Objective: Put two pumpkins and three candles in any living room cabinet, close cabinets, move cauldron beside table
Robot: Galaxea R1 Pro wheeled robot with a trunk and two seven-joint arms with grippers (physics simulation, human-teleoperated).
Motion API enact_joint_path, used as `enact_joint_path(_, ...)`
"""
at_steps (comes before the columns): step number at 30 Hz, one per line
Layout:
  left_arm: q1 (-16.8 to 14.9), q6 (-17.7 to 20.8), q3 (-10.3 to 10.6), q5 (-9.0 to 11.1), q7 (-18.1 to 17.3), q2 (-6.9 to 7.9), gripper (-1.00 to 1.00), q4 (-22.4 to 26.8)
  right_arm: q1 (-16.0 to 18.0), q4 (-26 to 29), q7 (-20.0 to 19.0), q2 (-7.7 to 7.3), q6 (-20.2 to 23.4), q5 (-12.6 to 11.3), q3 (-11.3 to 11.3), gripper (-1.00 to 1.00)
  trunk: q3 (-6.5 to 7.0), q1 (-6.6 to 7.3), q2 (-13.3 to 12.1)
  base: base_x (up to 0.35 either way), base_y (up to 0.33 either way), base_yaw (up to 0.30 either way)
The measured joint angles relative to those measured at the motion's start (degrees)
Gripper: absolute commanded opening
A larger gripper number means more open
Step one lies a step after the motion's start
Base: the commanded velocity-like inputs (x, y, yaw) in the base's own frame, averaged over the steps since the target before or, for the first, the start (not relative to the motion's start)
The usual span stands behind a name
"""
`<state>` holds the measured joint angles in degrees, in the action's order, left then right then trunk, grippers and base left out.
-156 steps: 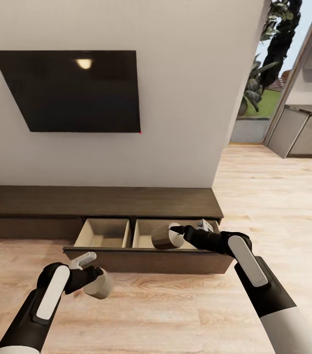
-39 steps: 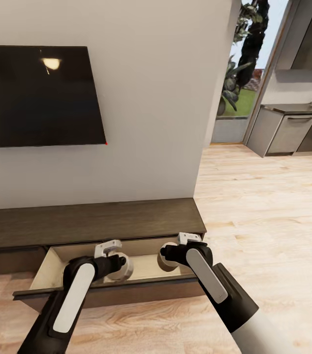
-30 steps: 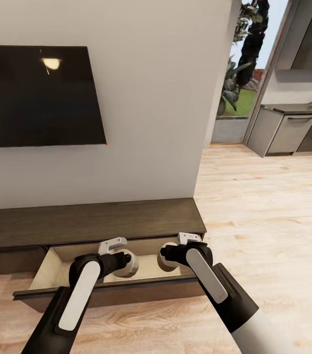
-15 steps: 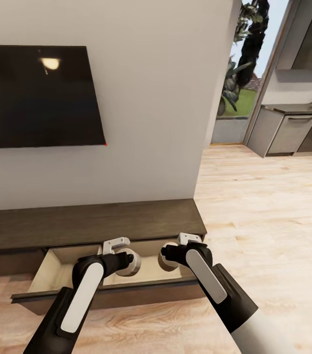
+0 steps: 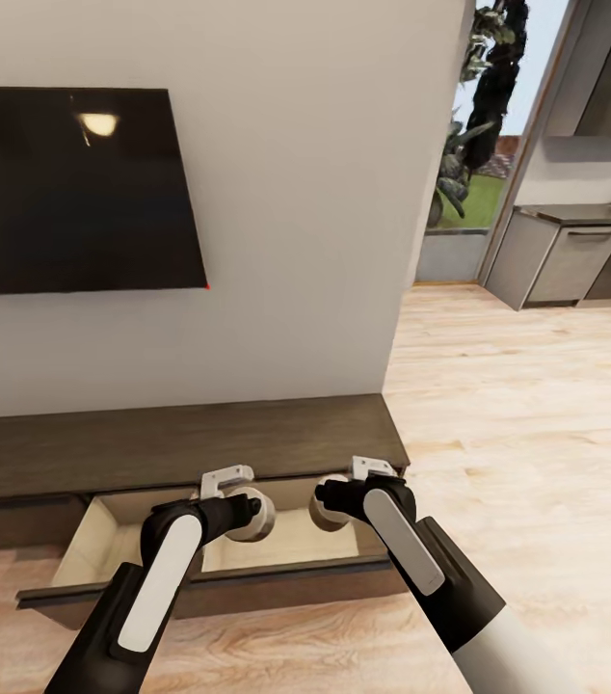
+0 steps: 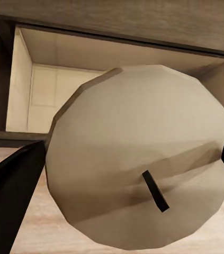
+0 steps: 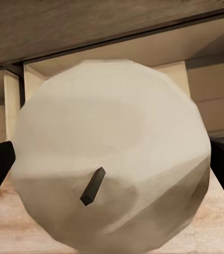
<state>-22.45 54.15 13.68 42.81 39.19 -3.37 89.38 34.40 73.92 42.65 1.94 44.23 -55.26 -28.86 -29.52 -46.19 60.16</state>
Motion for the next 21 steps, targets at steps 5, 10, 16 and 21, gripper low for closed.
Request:
enact_joint_path(5,0.0,0.0,0.0,-0.1,-0.1,-0.06,-1.00,0.0,0.0,0.5,0.0,0.00,-0.1,-0.1,0.0,-1.00,0.00,0.01,0.0,0.138,0.051,0.000)
enact_joint_path(10,0.0,0.1,0.0,0.1,-0.1,-0.05,-1.00,0.0,0.0,0.5,0.0,0.00,-0.1,-0.1,0.0,-1.00,0.00,0.01,0.0,0.139,0.050,0.000)
enact_joint_path(16,0.0,0.2,0.0,0.1,-0.2,-0.05,-1.00,0.0,0.0,0.2,0.0,0.00,-0.1,0.0,0.0,-1.00,0.00,0.01,0.0,0.123,0.026,0.000)
enact_joint_path(21,0.0,0.2,0.0,0.2,-0.3,-0.08,-1.00,0.0,0.0,0.2,-0.1,0.00,-0.1,-0.1,0.0,-1.00,0.00,0.01,0.0,0.134,0.004,0.000)
